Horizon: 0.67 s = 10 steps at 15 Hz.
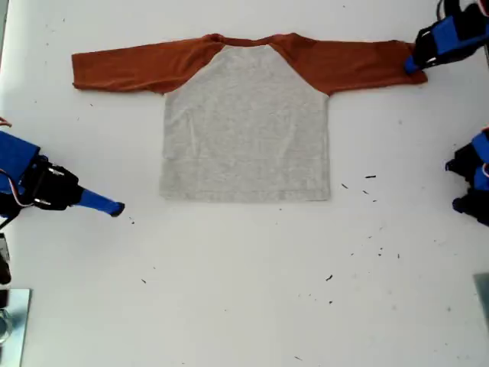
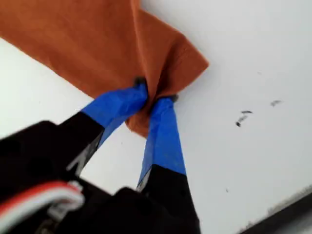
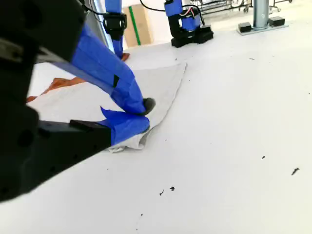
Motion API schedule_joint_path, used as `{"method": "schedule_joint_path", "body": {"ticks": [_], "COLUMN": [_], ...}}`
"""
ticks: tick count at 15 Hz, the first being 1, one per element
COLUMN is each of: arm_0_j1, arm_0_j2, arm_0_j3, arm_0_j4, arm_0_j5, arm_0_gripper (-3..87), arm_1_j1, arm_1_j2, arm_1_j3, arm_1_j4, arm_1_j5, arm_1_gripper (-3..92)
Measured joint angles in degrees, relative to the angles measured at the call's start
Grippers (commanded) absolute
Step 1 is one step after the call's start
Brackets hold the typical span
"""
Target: Fold t shirt
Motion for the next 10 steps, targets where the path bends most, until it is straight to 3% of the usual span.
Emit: {"method": "schedule_joint_path", "body": {"ticks": [4,5,6,7,9,10], "arm_0_j1": [-0.7,-0.7,-0.7,-0.7,-0.7,-0.7], "arm_0_j2": [0.0,0.0,0.0,0.0,0.0,0.0], "arm_0_j3": [0.0,0.0,0.0,0.0,0.0,0.0], "arm_0_j4": [0.0,0.0,0.0,0.0,0.0,0.0], "arm_0_j5": [0.0,0.0,0.0,0.0,0.0,0.0], "arm_0_gripper": [-0.3,-0.3,-0.3,-0.3,-0.3,-0.3], "arm_1_j1": [-12.5,-20.0,-29.6,-40.8,-62.7,-65.9], "arm_1_j2": [8.9,8.9,8.0,3.6,-10.9,-13.0], "arm_1_j3": [-8.5,-12.9,-18.6,-27.1,-51.3,-60.6], "arm_1_j4": [11.6,12.6,12.6,12.3,14.0,18.9], "arm_1_j5": [8.1,12.8,18.9,24.5,27.2,28.8], "arm_1_gripper": [3.3,6.2,29.1,29.3,29.0,29.0]}}
